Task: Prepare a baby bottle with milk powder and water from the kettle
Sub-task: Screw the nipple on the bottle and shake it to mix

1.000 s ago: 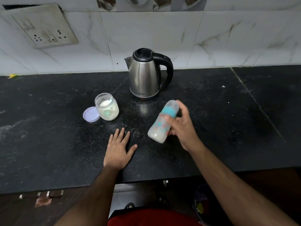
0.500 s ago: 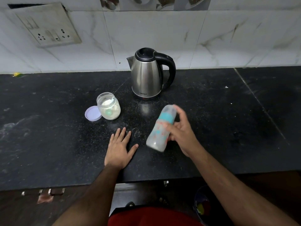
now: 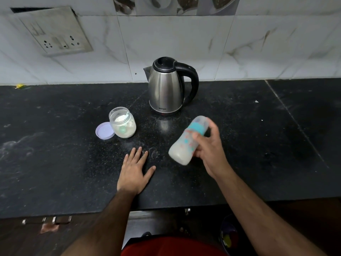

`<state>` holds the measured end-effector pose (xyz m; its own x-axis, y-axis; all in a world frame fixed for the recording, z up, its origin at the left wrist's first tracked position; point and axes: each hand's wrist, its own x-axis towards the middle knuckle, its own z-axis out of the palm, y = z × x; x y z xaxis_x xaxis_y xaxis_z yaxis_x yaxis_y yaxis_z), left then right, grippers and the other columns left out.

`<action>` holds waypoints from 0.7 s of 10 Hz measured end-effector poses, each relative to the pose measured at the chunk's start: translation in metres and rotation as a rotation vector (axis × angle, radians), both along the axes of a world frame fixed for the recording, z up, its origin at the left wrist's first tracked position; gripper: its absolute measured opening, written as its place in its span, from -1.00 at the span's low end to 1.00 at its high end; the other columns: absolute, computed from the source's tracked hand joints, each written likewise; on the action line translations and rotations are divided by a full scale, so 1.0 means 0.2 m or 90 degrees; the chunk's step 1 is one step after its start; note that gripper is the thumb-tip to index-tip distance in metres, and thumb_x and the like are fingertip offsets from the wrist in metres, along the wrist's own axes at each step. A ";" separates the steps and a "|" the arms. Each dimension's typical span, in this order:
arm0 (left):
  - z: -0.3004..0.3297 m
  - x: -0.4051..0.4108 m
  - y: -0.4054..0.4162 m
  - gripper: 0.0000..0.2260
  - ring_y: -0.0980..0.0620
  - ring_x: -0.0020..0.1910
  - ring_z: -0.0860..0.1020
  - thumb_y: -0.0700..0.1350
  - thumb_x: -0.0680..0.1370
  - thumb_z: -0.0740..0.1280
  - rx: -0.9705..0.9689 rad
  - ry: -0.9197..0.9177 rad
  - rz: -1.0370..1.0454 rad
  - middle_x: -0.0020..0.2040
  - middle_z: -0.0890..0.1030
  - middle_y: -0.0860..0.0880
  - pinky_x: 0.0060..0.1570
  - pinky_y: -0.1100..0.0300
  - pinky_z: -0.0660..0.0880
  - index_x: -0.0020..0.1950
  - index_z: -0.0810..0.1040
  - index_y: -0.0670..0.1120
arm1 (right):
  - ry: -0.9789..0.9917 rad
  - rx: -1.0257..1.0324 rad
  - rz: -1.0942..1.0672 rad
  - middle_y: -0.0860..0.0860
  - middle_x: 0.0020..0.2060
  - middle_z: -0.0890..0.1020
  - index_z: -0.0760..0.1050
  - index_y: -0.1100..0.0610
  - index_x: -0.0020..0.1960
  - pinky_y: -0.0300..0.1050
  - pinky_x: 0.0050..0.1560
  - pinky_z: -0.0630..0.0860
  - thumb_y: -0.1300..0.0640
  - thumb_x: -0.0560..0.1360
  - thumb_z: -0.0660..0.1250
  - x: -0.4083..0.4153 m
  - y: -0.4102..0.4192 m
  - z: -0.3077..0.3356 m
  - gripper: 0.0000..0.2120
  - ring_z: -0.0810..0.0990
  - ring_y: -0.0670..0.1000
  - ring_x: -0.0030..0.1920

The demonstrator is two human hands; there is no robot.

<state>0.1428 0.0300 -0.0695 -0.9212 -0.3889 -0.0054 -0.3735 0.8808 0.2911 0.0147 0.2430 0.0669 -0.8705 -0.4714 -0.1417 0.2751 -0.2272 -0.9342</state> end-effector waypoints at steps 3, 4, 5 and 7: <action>0.00 0.00 0.00 -0.34 0.02 0.61 -0.08 0.34 0.57 0.04 0.003 -0.002 -0.001 0.63 0.09 0.00 0.58 0.01 -0.13 0.59 0.19 0.02 | 0.009 0.006 0.012 0.08 0.12 0.66 0.27 -0.08 0.43 0.11 -0.09 0.66 0.14 0.44 0.41 -0.02 -0.01 0.04 -0.39 0.69 0.08 0.07; 0.00 0.00 0.00 -0.34 0.02 0.62 -0.08 0.35 0.57 0.04 0.006 0.000 0.000 0.63 0.08 0.00 0.58 0.01 -0.13 0.59 0.18 0.03 | 0.001 -0.006 -0.022 0.11 0.17 0.60 0.24 -0.07 0.45 0.14 -0.07 0.65 0.19 0.53 0.37 -0.03 -0.01 0.02 -0.43 0.68 0.09 0.09; 0.00 0.00 0.00 -0.33 0.03 0.61 -0.09 0.36 0.57 0.03 0.004 -0.004 0.000 0.63 0.08 0.01 0.58 0.02 -0.14 0.59 0.18 0.03 | 0.039 0.083 0.175 0.12 0.11 0.64 0.28 -0.19 0.39 0.05 -0.09 0.65 0.20 0.47 0.40 0.02 0.00 0.01 -0.40 0.70 0.11 0.05; 0.00 0.00 0.00 -0.35 0.02 0.61 -0.05 0.34 0.57 0.07 0.002 0.014 0.001 0.62 0.13 -0.01 0.58 0.01 -0.12 0.58 0.23 0.02 | -0.017 -0.032 -0.080 0.08 0.15 0.62 0.23 -0.05 0.46 0.13 -0.06 0.65 0.21 0.56 0.34 -0.02 -0.01 0.03 -0.46 0.68 0.07 0.10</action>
<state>0.1431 0.0300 -0.0703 -0.9207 -0.3901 0.0134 -0.3682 0.8796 0.3013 0.0112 0.2413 0.0736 -0.9191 -0.3667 -0.1441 0.2662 -0.3081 -0.9133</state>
